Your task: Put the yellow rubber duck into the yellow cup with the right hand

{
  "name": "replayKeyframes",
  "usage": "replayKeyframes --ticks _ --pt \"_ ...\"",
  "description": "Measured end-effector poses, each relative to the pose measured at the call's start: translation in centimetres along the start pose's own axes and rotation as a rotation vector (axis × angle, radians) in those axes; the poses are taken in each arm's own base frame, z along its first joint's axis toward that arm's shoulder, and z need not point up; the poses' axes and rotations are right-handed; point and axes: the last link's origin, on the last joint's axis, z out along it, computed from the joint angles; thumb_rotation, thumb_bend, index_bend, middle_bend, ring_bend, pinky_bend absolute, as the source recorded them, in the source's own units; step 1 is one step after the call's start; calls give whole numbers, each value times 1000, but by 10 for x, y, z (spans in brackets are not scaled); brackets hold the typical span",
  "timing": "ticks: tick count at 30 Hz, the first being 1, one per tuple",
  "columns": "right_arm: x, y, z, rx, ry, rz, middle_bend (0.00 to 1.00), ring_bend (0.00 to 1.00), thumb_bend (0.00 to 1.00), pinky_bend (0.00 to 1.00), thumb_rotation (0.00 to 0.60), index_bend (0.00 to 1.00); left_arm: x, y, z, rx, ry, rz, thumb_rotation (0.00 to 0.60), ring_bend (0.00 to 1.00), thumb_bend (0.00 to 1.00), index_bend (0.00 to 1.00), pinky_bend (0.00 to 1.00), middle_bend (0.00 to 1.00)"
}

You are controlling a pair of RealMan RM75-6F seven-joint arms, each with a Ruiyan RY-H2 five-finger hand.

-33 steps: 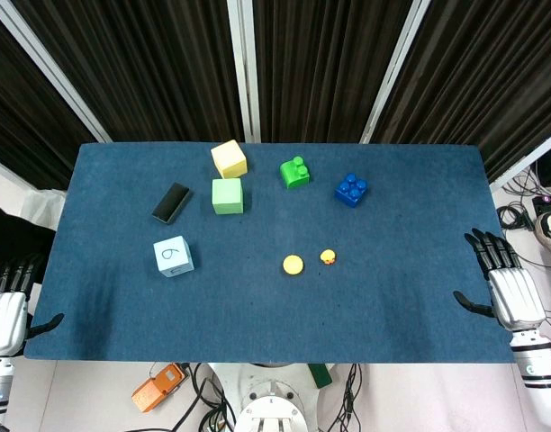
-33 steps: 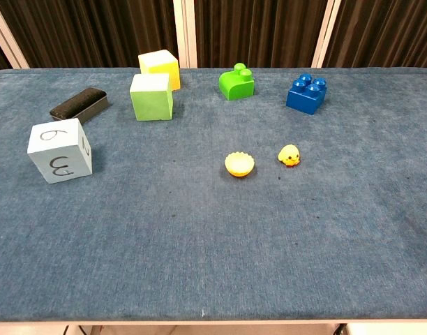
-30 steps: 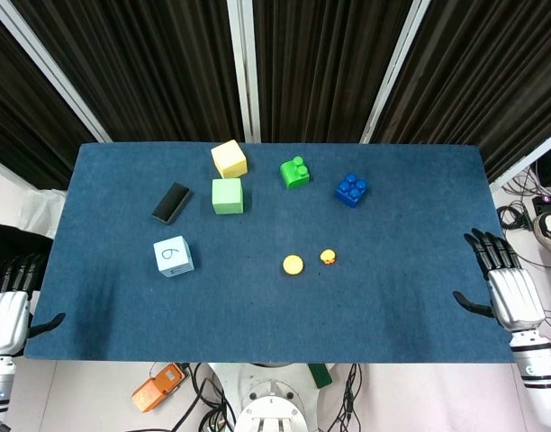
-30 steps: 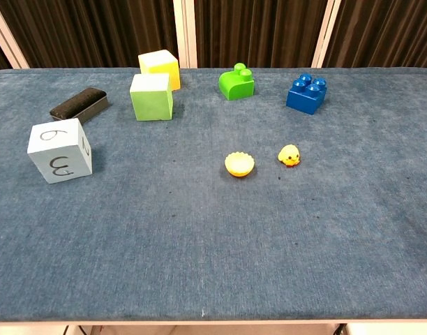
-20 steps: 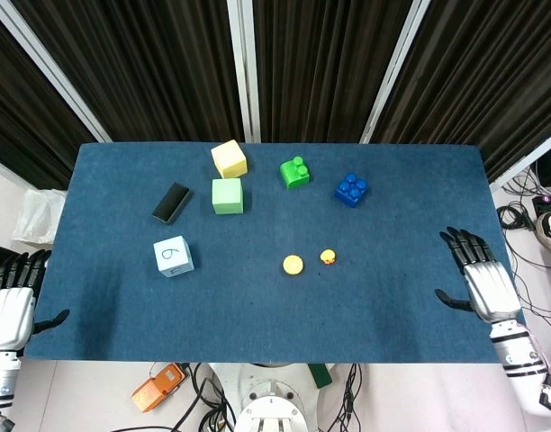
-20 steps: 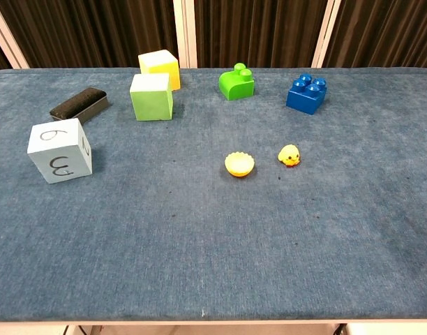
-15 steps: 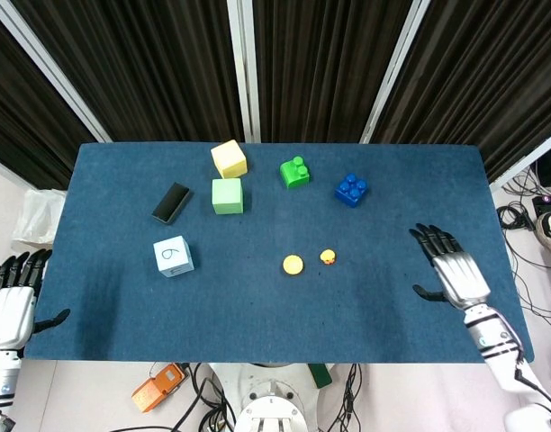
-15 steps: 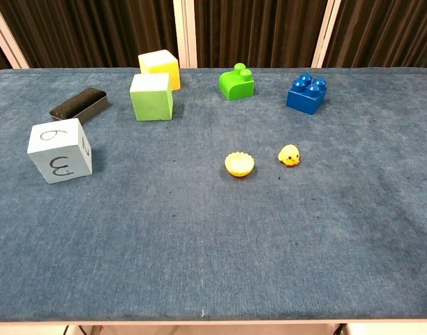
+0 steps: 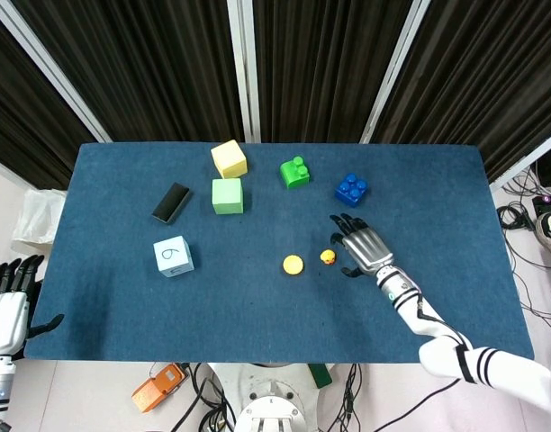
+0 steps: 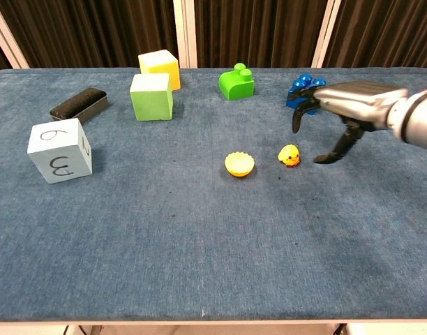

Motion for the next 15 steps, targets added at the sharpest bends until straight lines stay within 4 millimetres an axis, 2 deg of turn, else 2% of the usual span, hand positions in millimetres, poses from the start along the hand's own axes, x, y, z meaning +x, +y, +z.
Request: replayKeyframes --ticks 8,15 --pt "-8 -6 18 -6 -26 5 101 106 371 206 600 429 -1 -3 -1 8 -1 -1 600 48 29 66 0 72" --pt "-15 -9 24 -2 -49 5 117 117 459 206 600 483 -2 -6 -3 16 -2 -1 600 47 29 66 0 72"
